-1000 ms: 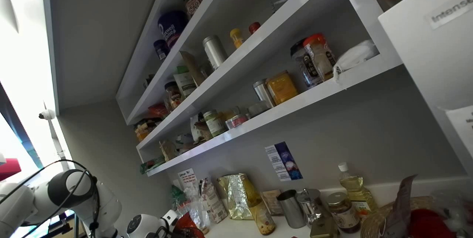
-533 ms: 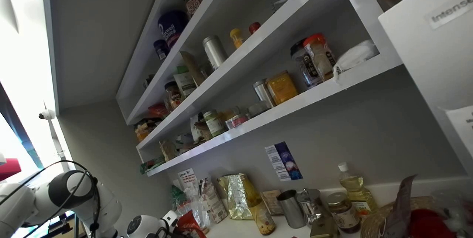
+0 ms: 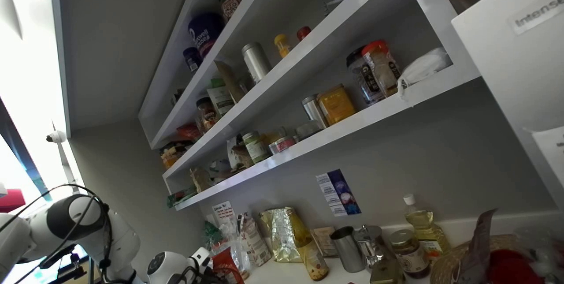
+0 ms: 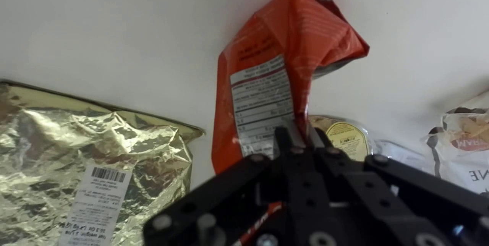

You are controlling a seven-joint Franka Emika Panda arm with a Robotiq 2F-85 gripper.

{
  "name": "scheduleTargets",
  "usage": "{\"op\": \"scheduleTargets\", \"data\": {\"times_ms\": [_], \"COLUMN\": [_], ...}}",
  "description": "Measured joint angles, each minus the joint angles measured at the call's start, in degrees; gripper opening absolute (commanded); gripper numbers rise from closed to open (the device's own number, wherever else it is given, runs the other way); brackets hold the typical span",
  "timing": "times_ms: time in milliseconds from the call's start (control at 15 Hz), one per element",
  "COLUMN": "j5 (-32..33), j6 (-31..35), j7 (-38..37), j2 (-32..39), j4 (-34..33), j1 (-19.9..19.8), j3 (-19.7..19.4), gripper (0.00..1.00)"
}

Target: Move the orange packet to the right side of the bottom shelf

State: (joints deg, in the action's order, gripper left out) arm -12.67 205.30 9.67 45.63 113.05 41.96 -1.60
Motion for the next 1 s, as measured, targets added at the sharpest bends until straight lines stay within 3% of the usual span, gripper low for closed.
{"op": "scheduleTargets", "data": {"times_ms": [267, 467, 600, 733, 867, 1000], "j5": [0.41, 4.15, 5.80, 5.03, -0.52, -8.72], "j6": [-7.35, -14.51, -18.98, -23.88, -29.36, -34.77], "j7": [0.04, -0.30, -0.64, -0.41, 1.80, 6.28], "j2": [-11.87, -21.56, -28.11, -34.90, -41.04, -46.65], "j4": [10.98, 18.37, 22.55, 25.97, 27.93, 28.67], "j1": [-1.46, -5.10, -9.55, -16.62, -23.20, -26.03], "j3": [-0.52, 2.00, 5.87, 12.77, 19.37, 20.93], "gripper": [0.01, 0.01, 0.01, 0.01, 0.01, 0.01]}}
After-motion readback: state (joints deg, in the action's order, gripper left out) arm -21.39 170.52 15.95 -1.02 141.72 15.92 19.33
